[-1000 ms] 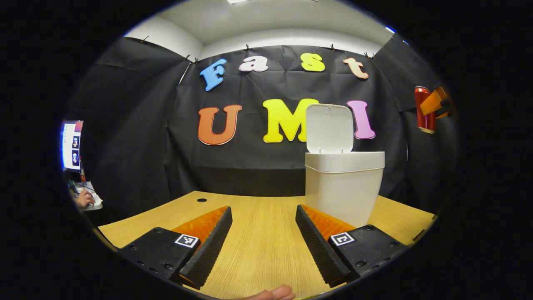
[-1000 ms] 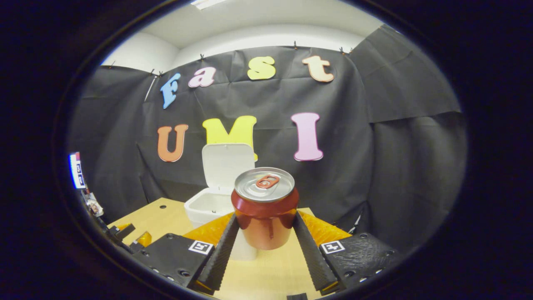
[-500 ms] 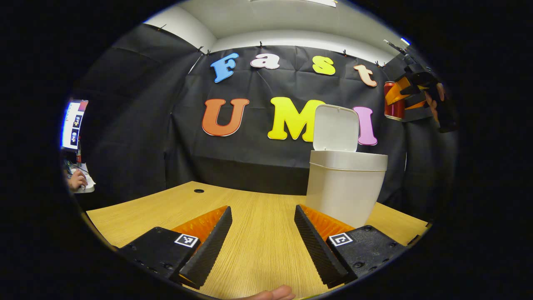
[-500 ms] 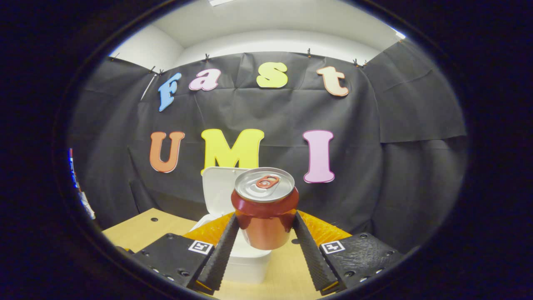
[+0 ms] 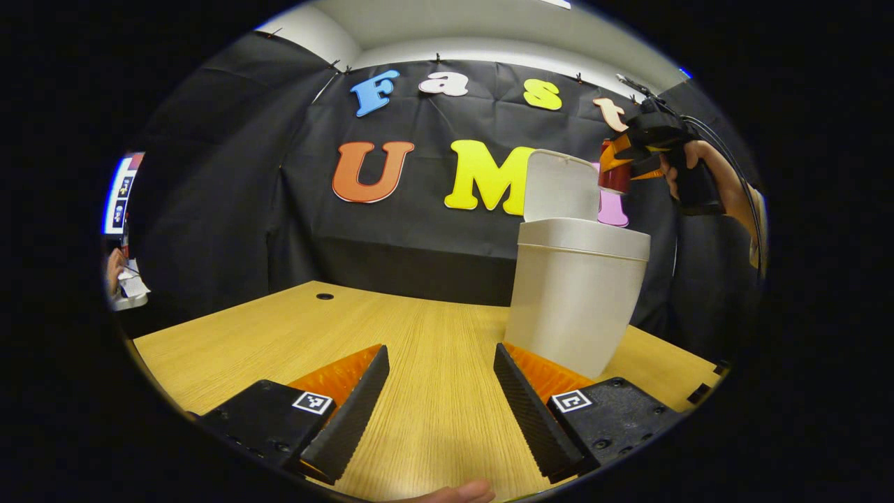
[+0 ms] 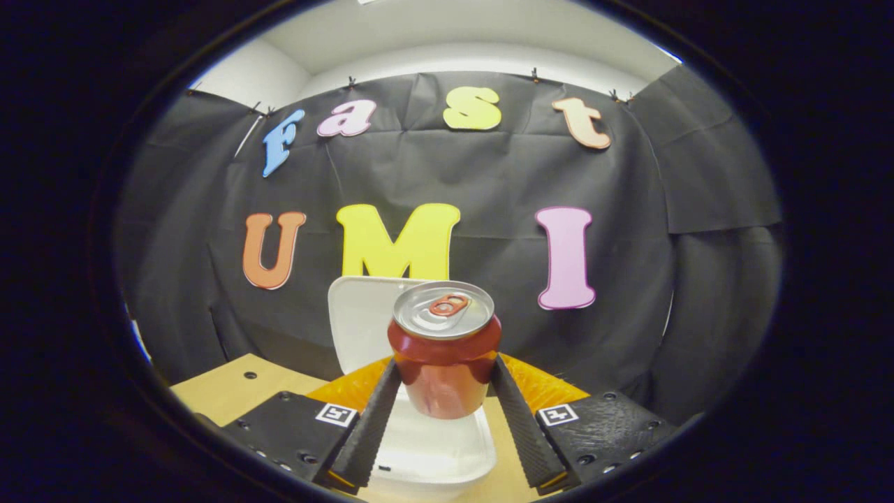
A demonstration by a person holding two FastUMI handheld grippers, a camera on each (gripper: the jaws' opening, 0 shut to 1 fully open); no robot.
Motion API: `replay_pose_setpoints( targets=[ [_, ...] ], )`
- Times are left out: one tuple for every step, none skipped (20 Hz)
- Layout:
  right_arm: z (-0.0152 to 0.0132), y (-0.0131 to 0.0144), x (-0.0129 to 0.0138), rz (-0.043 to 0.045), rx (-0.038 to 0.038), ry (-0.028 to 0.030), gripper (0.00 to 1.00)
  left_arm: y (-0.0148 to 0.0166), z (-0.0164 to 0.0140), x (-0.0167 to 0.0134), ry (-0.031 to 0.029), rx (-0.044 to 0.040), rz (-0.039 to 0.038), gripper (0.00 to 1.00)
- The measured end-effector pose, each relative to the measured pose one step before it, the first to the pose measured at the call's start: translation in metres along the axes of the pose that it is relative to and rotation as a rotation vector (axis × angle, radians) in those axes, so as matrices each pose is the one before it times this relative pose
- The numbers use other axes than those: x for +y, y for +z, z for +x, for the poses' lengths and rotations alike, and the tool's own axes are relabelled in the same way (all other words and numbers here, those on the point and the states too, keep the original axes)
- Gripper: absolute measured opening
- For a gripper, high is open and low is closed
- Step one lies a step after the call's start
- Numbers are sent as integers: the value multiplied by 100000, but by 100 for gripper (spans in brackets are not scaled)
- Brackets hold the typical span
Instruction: Press the lid of the desktop garbage bin to open it, pick up the crumpled paper on the desktop and throw it into the bin, then pick up the pop can on the desktop and drop it into the bin, and finally close the garbage bin lid.
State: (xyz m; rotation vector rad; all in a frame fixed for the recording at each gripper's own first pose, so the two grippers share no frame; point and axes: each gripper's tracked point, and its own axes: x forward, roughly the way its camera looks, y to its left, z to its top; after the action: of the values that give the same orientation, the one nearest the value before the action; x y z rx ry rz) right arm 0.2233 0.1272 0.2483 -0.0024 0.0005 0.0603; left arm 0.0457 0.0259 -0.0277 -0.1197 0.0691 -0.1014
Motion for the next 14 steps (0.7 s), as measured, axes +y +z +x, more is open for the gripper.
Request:
replay_pose_setpoints(
  targets=[
    [709, -473, 217, 1578, 1789, 600, 79, -168, -71, -86, -756, 500, -321, 98],
    [650, -443, 374, 378, 1325, 878, 79, -236, 131, 19, -124, 704, -47, 98],
    [619, -310, 254, -952, 858, 49, 79, -291, 212, 2, -83, 593, 172, 98],
    [608, -151, 296, -1528, -1, -164, 79, -118, 12, 18, -61, 376, 5, 98],
    [506, -155, 267, -1120, 252, -427, 79, -43, 31, -45, -61, 258, -85, 98],
    [430, -352, 266, -388, 793, -346, 79, -75, 47, 145, -12, 313, 18, 98],
    [282, -341, 374, 293, 1270, 2, 79, -46, -12, 139, 356, 145, 110, 98],
    [178, -308, 336, 603, 1430, -66, 79, 173, 36, 207, 344, -82, 79, 98],
    [150, -155, 312, 387, 1104, -31, 79, 84, -126, 89, -21, -385, 46, 98],
    [129, -149, 212, 26, 633, -134, 80, 36, 71, 191, 156, -219, -117, 98],
    [17, -24, 145, -91, 267, -214, 80, -4, 34, 181, 173, 192, -72, 98],
    [-38, 42, 177, 262, 98, 95, 80, -54, -39, 108, 75, 170, -77, 98],
    [-41, 222, 169, 649, -65, 225, 80, -9, 25, 51, -52, 92, -312, 98],
    [-226, 119, 76, 595, -77, 195, 80, 35, -94, -65, -370, 277, -539, 98]
  ],
)
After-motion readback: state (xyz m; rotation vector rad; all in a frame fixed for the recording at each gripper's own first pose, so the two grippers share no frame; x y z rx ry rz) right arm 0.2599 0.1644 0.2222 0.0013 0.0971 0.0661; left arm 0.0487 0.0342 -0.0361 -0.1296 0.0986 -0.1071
